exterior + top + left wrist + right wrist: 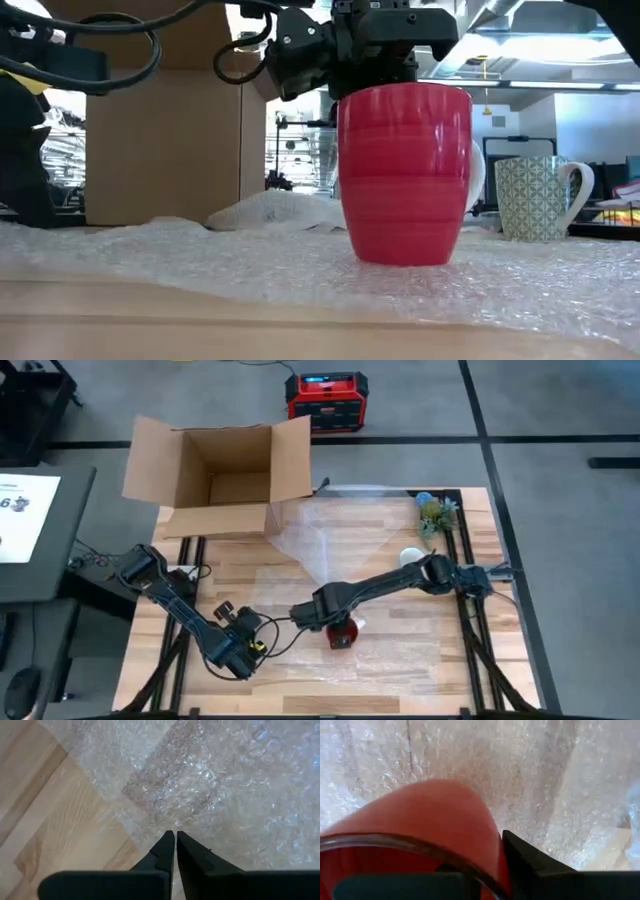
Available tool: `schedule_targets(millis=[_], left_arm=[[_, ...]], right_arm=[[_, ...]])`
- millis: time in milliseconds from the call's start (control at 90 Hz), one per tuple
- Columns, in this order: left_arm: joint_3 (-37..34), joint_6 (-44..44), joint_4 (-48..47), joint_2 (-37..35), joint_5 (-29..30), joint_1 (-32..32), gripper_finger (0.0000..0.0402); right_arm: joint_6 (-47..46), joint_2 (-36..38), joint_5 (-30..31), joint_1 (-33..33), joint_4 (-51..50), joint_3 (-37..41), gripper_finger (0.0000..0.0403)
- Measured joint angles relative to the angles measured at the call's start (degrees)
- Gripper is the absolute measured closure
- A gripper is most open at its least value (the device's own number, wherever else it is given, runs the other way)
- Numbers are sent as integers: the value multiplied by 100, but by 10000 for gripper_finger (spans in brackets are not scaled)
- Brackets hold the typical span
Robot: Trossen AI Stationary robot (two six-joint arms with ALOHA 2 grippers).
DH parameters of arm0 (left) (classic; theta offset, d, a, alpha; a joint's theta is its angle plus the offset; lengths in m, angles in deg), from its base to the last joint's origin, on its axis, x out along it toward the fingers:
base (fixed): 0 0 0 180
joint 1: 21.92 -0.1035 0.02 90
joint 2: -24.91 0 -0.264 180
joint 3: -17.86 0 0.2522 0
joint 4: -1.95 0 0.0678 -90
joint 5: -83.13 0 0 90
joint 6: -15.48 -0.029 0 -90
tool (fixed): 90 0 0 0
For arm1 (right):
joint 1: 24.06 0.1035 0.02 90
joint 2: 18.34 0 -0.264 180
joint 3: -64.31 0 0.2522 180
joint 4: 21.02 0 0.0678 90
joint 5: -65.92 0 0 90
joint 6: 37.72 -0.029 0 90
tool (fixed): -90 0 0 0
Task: Wrap mug
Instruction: Wrap the red mug with bubble wrap
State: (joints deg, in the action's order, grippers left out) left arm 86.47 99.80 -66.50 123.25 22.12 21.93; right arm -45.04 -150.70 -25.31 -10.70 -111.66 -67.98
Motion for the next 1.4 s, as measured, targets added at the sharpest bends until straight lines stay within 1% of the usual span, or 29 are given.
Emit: schedule_targets(millis=[89,211,300,367,456,567,644,722,811,911,989,1033,1167,1311,1400], left_arm=[[0,-1,11,0,-11,0,402],[0,43,20,0,-15,-1,402],[0,39,18,0,-17,0,402],[0,38,19,0,-15,0,402],[0,43,17,0,-15,0,402],[0,50,17,0,-15,0,402],[0,43,15,0,-15,0,402],[-1,19,11,0,-14,-11,402],[-2,-3,14,0,-13,-17,402],[-2,-3,12,0,-13,-20,402],[-2,22,12,0,-13,-20,402],[-2,31,15,0,-13,-20,402],[-2,36,17,0,-13,-20,402],[-2,36,17,0,-13,-22,402],[-2,36,16,0,-13,-22,402]], right_arm=[[100,151,1,-17,-55,-83,311],[275,535,-6,-39,-113,-92,282],[362,921,-13,-22,-341,-92,264],[259,1278,-12,35,-663,-74,254],[-33,1828,-8,211,-1026,270,247],[-746,2698,57,583,-909,1266,245],[-1516,3388,207,883,-669,2268,245],[-2378,4022,201,1195,-120,3359,244],[-3354,4600,-109,1570,609,4517,234],[-4305,5065,-531,2035,1348,5486,212],[-4959,5199,-767,2373,1719,6005,192],[-5272,5216,-790,2554,1830,6190,184],[-5928,5002,-790,2949,2008,6483,173],[-6159,4552,-874,3140,2394,6638,176],[-6164,4259,-930,3206,2403,6662,182]])
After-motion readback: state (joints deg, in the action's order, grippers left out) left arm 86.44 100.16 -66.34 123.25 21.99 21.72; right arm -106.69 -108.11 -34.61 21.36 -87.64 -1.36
